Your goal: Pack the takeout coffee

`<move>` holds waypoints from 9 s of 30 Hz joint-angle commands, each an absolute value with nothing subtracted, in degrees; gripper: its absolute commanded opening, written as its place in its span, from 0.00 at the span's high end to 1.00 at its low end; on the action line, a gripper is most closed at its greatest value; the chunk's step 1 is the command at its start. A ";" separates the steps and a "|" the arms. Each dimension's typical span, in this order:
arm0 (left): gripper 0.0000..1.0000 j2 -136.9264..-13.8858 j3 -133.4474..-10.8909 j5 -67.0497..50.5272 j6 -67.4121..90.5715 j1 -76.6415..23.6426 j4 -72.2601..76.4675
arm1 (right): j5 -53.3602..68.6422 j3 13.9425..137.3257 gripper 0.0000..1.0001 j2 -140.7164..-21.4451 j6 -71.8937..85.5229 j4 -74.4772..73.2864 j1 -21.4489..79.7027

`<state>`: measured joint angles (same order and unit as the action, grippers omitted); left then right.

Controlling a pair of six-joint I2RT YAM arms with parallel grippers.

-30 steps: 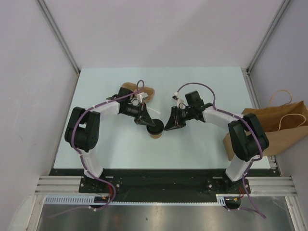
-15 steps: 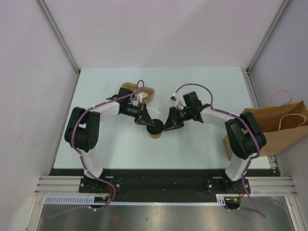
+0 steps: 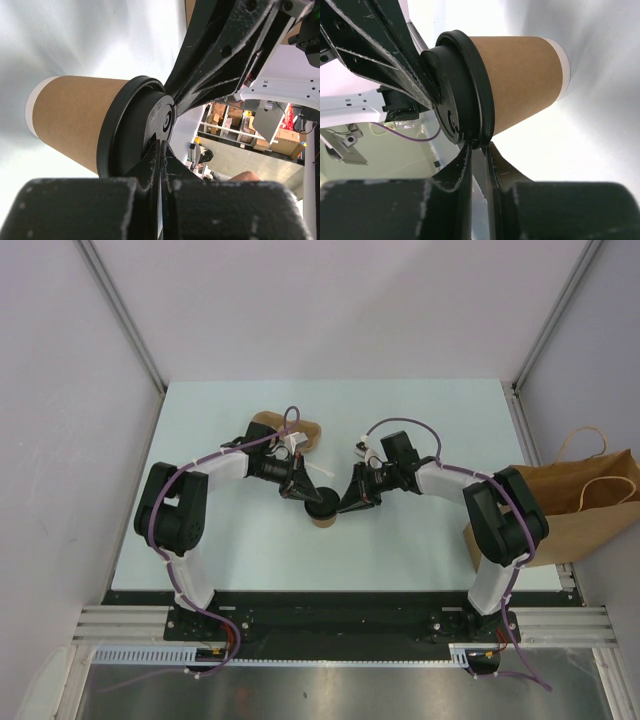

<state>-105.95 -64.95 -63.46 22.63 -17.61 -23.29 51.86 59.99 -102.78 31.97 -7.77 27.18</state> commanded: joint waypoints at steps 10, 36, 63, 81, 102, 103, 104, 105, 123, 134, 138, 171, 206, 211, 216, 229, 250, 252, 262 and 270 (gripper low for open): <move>1.00 -109.25 -62.49 -50.27 17.67 -18.19 -23.20 | 38.16 60.29 0.99 -110.47 25.31 -11.69 27.69; 1.00 -109.25 -62.93 -50.10 17.49 -18.11 -23.91 | 31.02 60.99 0.97 -103.46 22.59 -8.08 29.97; 1.00 -108.11 -63.02 -49.39 18.02 -18.81 -23.12 | 19.43 62.31 0.92 -87.36 2.82 -12.31 39.55; 1.00 -108.46 -63.54 -49.13 17.58 -18.90 -23.64 | 19.68 61.69 0.94 -88.51 0.17 -12.56 39.64; 1.00 -109.25 -64.16 -49.13 17.05 -19.16 -24.26 | 18.38 58.46 0.94 -89.82 -1.48 -11.25 41.74; 1.00 -109.34 -64.16 -49.13 16.96 -19.16 -24.26 | 17.67 56.19 0.94 -91.56 -2.36 -10.90 42.10; 1.00 -109.42 -64.16 -49.13 16.96 -19.16 -24.26 | 17.23 55.29 0.96 -92.28 -3.07 -10.90 42.71; 1.00 -109.42 -64.33 -49.22 16.88 -19.16 -24.43 | 16.18 54.67 0.96 -93.24 -3.42 -11.16 42.98; 1.00 -109.78 -64.95 -48.96 17.84 -19.34 -23.91 | 23.38 60.02 0.86 -80.77 5.62 -7.03 34.81; 1.00 -110.22 -64.69 -49.13 18.72 -19.78 -23.20 | 22.86 58.63 0.88 -89.29 6.59 -5.98 37.44; 1.00 -110.21 -65.04 -49.04 17.93 -19.69 -23.99 | 19.78 55.02 0.90 -94.74 5.54 -5.19 38.32; 1.00 -111.88 -65.83 -46.93 17.23 -20.04 -25.22 | 13.97 54.84 0.95 -109.42 9.14 -7.39 37.44; 0.91 -104.59 -69.95 -48.87 18.81 -20.04 -23.99 | 27.16 61.87 0.65 -91.85 6.94 -14.15 34.37; 0.72 -102.58 -73.03 -49.39 19.33 -20.13 -23.20 | 28.12 62.23 0.60 -91.32 6.77 -14.15 33.75; 0.55 -100.02 -74.53 -50.89 19.60 -20.39 -22.68 | 29.62 62.40 0.53 -90.27 6.77 -13.62 32.87; 0.30 -94.13 -80.43 -42.98 10.28 -19.17 -32.96 | 29.44 62.49 0.48 -91.14 6.50 -12.49 30.68; 0.00 -85.96 -66.19 -27.88 4.39 -44.88 -24.62 | 24.53 64.60 0.15 -76.56 5.36 -26.63 20.13; 0.01 -87.44 -65.74 -24.54 4.83 -49.45 -23.12 | 24.08 64.60 0.13 -74.89 5.19 -28.03 19.08; 0.00 -94.03 -62.93 -19.34 4.22 -62.04 -17.23 | 22.15 65.04 0.08 -70.14 4.48 -29.80 15.38; 0.00 -99.31 -62.14 -18.28 1.41 -68.29 -13.80 | 21.36 65.57 0.06 -69.35 3.52 -29.88 13.45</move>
<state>-97.41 -62.57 -19.38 3.27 -66.39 -17.85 22.68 62.72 -71.37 5.06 -29.56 14.22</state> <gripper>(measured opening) 0.994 0.937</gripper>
